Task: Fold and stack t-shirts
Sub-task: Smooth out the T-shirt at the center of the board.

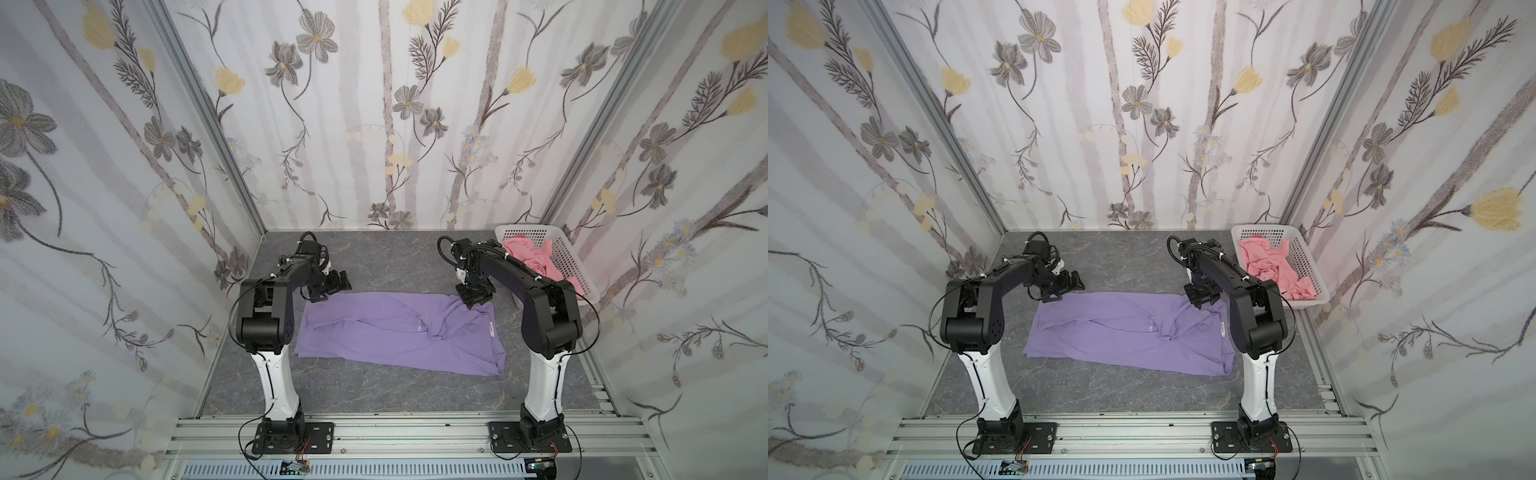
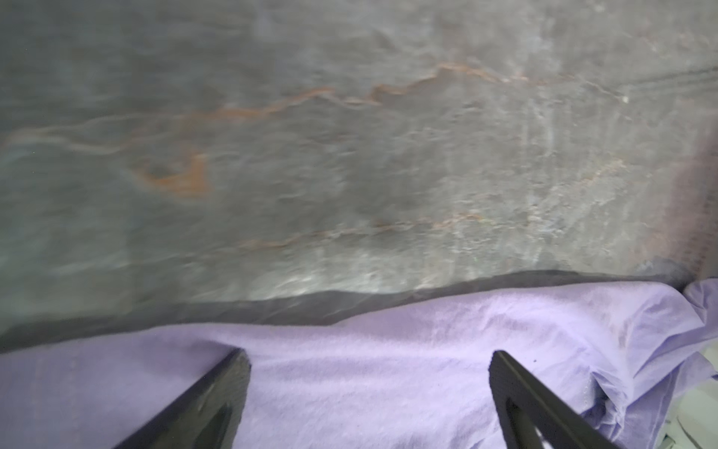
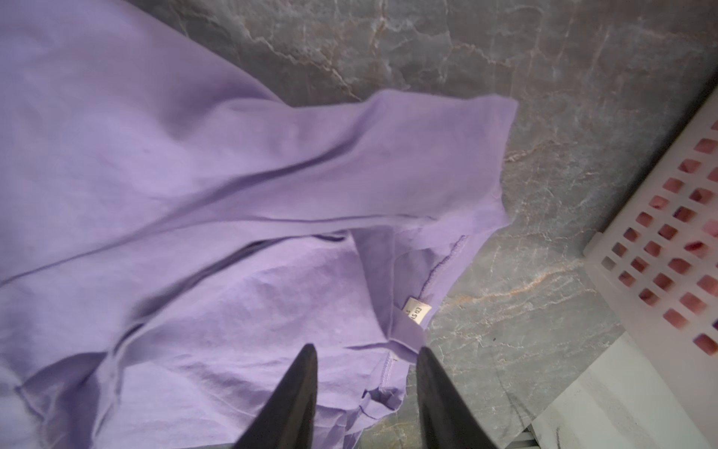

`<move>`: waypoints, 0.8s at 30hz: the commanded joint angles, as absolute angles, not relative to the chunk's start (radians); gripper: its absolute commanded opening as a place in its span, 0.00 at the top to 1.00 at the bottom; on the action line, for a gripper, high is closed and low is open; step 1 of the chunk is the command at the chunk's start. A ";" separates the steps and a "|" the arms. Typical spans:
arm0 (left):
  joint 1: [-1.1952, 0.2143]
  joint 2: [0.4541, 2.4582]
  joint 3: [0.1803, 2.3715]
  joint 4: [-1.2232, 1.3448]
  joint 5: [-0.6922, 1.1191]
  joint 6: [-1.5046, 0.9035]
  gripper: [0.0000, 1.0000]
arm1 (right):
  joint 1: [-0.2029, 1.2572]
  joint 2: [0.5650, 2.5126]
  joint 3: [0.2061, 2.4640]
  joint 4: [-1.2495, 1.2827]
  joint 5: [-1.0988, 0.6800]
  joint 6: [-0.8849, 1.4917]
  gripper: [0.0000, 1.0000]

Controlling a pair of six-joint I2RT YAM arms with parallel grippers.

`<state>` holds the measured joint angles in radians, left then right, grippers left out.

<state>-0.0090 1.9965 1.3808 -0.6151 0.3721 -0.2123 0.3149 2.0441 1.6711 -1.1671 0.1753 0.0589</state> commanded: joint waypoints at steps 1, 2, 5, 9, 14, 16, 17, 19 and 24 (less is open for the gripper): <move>0.029 1.945 1.319 -0.739 0.247 -0.185 0.00 | 0.317 2.067 1.687 -1.178 0.141 0.045 0.59; 0.035 1.931 1.307 -0.735 0.257 -0.174 0.00 | 0.317 2.073 1.690 -1.176 0.138 0.044 0.59; 0.034 1.916 1.305 -0.725 0.297 -0.170 0.00 | 0.318 2.088 1.707 -1.164 0.131 0.040 0.60; 0.020 1.917 1.326 -0.708 0.342 -0.200 0.00 | 0.320 2.113 1.777 -1.162 0.103 0.040 0.60; 0.004 1.935 1.349 -0.703 0.355 -0.205 0.00 | 0.334 2.154 1.880 -1.163 0.059 0.032 0.60; 0.001 1.938 1.352 -0.703 0.356 -0.204 0.00 | 0.343 2.176 1.902 -1.164 0.039 0.023 0.60; 0.000 1.939 1.351 -0.701 0.357 -0.204 0.00 | 0.346 2.189 1.913 -1.163 0.032 0.019 0.60; -0.001 1.940 1.351 -0.702 0.359 -0.204 0.00 | 0.355 2.214 1.926 -1.165 0.019 0.009 0.60; -0.002 1.940 1.355 -0.706 0.358 -0.201 0.00 | 0.386 2.253 1.933 -1.172 0.002 -0.011 0.60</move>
<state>-0.0013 1.9369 1.3464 -0.6994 0.3515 -0.2024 0.3748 2.2417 1.9251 -1.1492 0.0277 0.0067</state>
